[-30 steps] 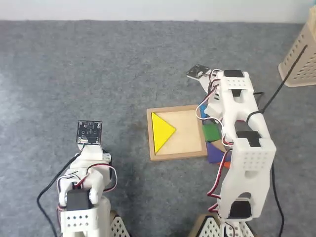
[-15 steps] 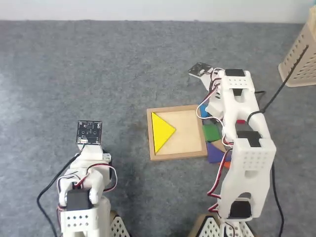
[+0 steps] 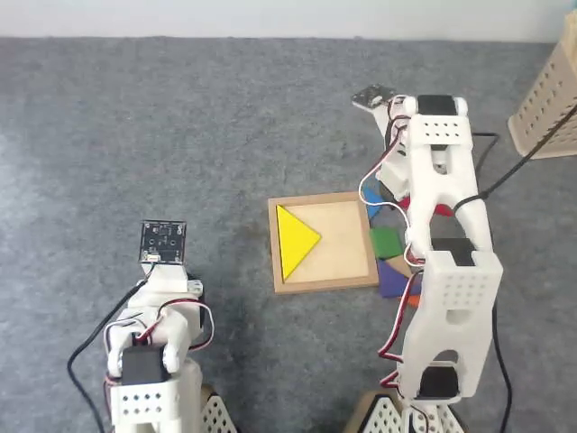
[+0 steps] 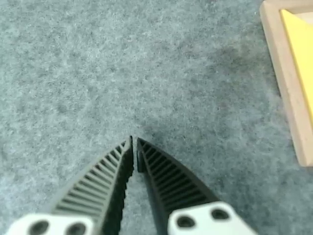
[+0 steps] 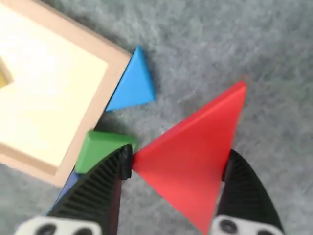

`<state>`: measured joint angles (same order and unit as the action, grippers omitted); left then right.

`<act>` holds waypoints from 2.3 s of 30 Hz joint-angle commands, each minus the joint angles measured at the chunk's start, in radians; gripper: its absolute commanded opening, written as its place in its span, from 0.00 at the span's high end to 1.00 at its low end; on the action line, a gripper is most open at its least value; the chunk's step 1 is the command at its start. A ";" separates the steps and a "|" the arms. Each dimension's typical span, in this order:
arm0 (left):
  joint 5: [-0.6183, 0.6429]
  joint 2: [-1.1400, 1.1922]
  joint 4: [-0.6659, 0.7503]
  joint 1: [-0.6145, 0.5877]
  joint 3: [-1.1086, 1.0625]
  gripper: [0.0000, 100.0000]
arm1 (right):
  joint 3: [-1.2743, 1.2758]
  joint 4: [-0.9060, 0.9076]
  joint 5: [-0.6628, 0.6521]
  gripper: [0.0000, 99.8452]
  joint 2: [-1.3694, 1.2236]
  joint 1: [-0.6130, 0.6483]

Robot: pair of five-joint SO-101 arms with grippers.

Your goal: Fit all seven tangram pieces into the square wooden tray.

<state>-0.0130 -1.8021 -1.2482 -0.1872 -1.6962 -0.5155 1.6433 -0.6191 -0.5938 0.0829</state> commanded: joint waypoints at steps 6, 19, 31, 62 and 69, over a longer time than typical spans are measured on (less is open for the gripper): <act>0.008 -0.015 -0.002 0.003 0.012 0.99 | 0.084 0.097 0.012 0.82 0.381 0.137; 0.008 -0.015 -0.002 0.003 0.012 0.99 | 0.689 -0.305 -0.112 0.82 0.631 0.437; 0.008 -0.015 -0.002 0.003 0.012 0.99 | 0.646 -0.449 -0.376 0.82 0.400 0.460; 0.008 -0.015 -0.002 0.003 0.012 0.99 | 0.516 -0.400 -0.549 0.82 0.306 0.381; 0.008 -0.015 -0.002 0.003 0.012 0.99 | 0.480 -0.395 -0.546 0.82 0.306 0.380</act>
<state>-0.0130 -1.8021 -1.2482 -0.1872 -1.6962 0.0245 1.2398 -1.1531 -0.3038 0.4757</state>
